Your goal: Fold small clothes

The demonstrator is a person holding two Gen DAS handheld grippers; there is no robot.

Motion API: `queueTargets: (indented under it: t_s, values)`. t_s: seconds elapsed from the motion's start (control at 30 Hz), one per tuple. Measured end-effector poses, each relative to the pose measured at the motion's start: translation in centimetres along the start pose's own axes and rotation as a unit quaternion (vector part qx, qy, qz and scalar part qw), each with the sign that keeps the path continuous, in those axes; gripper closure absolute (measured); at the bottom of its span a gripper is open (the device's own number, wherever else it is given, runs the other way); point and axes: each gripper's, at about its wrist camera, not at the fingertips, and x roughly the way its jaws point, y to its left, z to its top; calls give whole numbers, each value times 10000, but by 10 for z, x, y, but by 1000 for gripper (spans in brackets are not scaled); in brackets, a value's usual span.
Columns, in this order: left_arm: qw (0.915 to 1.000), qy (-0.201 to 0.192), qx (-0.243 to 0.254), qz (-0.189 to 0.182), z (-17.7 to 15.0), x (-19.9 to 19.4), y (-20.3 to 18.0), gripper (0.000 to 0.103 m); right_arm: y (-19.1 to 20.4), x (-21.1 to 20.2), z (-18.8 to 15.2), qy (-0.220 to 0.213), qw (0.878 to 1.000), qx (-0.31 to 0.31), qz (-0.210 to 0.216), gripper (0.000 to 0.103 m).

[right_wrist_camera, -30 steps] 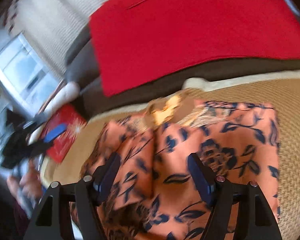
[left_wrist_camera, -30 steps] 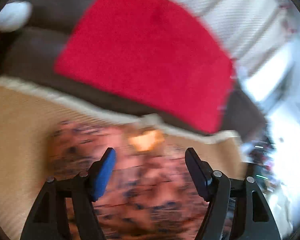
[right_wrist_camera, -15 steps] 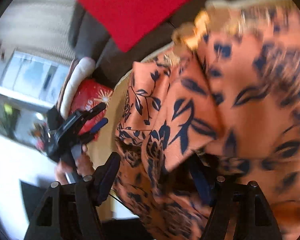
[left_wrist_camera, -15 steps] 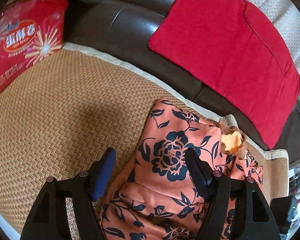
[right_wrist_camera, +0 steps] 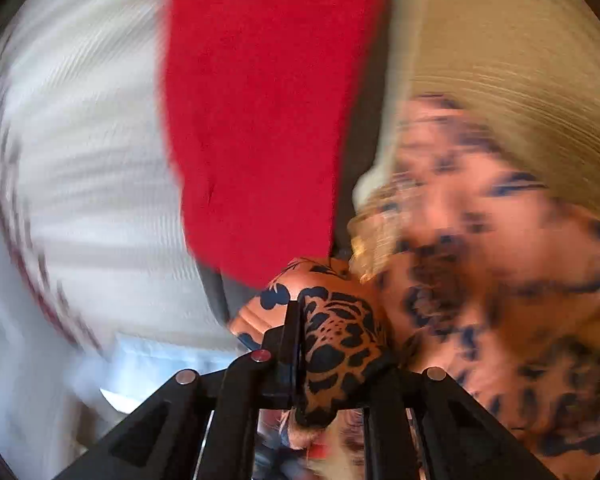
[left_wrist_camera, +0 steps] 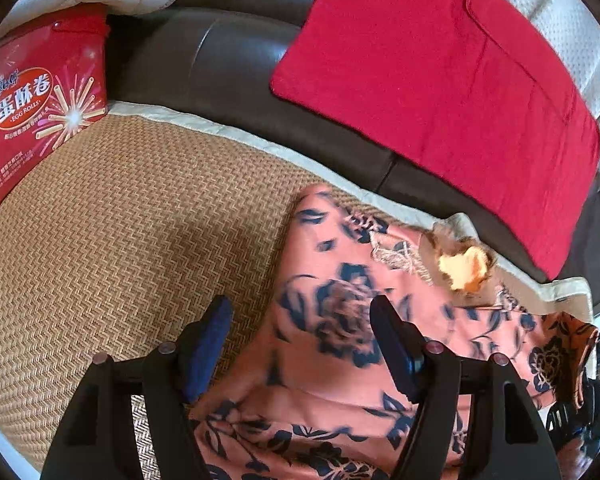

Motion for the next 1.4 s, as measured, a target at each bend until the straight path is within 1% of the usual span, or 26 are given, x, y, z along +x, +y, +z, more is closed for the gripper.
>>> queueTargets:
  t_s: [0.03,0.07,0.1,0.13,0.3,0.37,0.43,0.47,0.5,0.53,0.57,0.63,0.7,0.73,0.77,0.8,0.87,0.93,1.03,1.1,1.17,1.23,1.27,1.3,1.33,1.4]
  values:
    - [10000,2,16,20,-1,2,-2,31,-15,-4,7,34,9988,491,42,65]
    - [10000,14,62,64,-3,4,-6,31,-21,-4,9,113,9973,731,-34,44]
    - [9998,27,120,128,-4,6,-8,31,-24,-6,11,187,9955,927,-47,9]
    - [9995,50,203,228,-6,10,-11,31,-26,-11,12,135,9940,1070,163,6]
    - [9954,198,556,754,-16,23,-24,31,-6,-32,33,14,9931,825,837,6]
    - [9943,270,567,855,-19,26,-24,31,14,-56,41,-253,9957,406,796,6]
    - [9953,258,514,777,-20,27,-25,31,34,-69,43,-408,9984,-230,320,7]
    - [9959,231,511,710,-21,26,-27,31,41,-60,42,-287,9980,-558,-100,9]
    - [9961,195,554,658,-22,24,-30,31,47,-47,40,-106,9957,-795,-458,17]
    - [9955,142,693,638,-24,23,-37,31,49,-35,39,39,9932,-965,-653,24]
    - [9937,107,845,722,-29,20,-47,31,51,-21,35,194,9892,-1171,-865,26]
    - [9859,117,1209,1150,-34,27,-56,31,55,8,29,353,9707,-1725,-1633,42]
    - [9798,425,1305,1454,-40,43,-53,31,45,32,29,547,9506,-2024,-2288,53]
    - [9797,517,1260,1471,-40,47,-49,28,34,42,30,626,9409,-1963,-2689,74]
    - [9822,493,1172,1385,-40,45,-46,28,26,46,34,596,9313,-1931,-3032,88]
    - [9829,491,1133,1365,-39,42,-45,28,27,45,36,510,9265,-2001,-3145,92]
    - [9859,363,1128,1185,-36,33,-49,29,37,45,32,462,9243,-2150,-3119,86]
    - [9887,161,1125,981,-33,22,-56,29,54,58,18,414,9216,-2515,-2928,86]
    - [9915,-152,1145,600,-29,11,-73,29,71,78,-8,739,9194,-2997,-2438,86]
    - [9903,-110,1199,695,-29,19,-83,29,72,101,-28,1005,9081,-3254,-2437,86]
    - [9881,35,1284,849,-28,38,-86,29,63,125,-41,1159,8956,-3322,-2722,86]
    - [9776,187,1561,1397,-32,56,-88,29,45,140,-46,1330,8812,-3291,-3122,87]
    - [9710,234,1749,1613,-34,61,-92,28,40,138,-45,1323,8802,-3303,-3142,87]
    - [9686,229,1836,1660,-35,61,-96,28,41,139,-45,1280,8826,-3301,-3092,87]
    - [9694,234,1826,1623,-34,58,-97,28,45,138,-44,1316,8843,-3241,-3093,87]
    - [9766,186,1660,1355,-30,47,-96,28,55,124,-38,1231,8889,-3264,-2968,85]
